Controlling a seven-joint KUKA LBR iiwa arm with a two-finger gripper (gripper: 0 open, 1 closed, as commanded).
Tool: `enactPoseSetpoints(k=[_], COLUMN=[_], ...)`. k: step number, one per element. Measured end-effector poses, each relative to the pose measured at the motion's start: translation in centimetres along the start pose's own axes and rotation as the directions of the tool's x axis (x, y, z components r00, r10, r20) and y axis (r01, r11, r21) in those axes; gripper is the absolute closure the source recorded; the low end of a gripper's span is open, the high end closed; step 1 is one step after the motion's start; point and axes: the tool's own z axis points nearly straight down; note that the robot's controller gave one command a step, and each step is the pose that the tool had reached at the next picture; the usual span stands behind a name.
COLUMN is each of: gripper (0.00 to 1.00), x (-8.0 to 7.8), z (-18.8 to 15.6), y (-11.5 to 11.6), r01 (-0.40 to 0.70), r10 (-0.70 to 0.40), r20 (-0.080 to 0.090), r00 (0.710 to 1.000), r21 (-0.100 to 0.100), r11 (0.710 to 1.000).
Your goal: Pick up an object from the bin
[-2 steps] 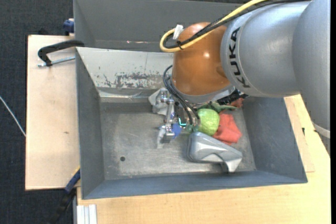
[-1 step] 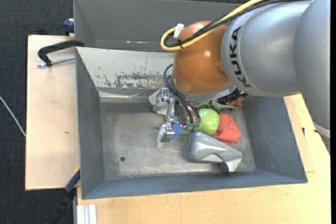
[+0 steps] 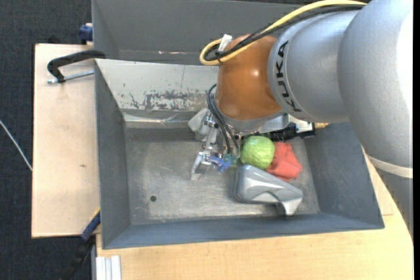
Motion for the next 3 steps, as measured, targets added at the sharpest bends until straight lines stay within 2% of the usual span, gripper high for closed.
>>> enactPoseSetpoints(k=[1,2,3], gripper=[0.00,0.00,0.00], x=[-0.77,-1.07,-0.78], z=[3.47,3.61,3.59], y=[0.71,0.76,1.66], r01=[-0.347,-0.130,-0.374], r10=[0.347,0.130,0.374], r20=[-0.010,-0.007,-0.002], r00=[0.938,0.991,0.927], r21=[0.007,0.009,0.003], r11=[0.938,0.991,0.927])
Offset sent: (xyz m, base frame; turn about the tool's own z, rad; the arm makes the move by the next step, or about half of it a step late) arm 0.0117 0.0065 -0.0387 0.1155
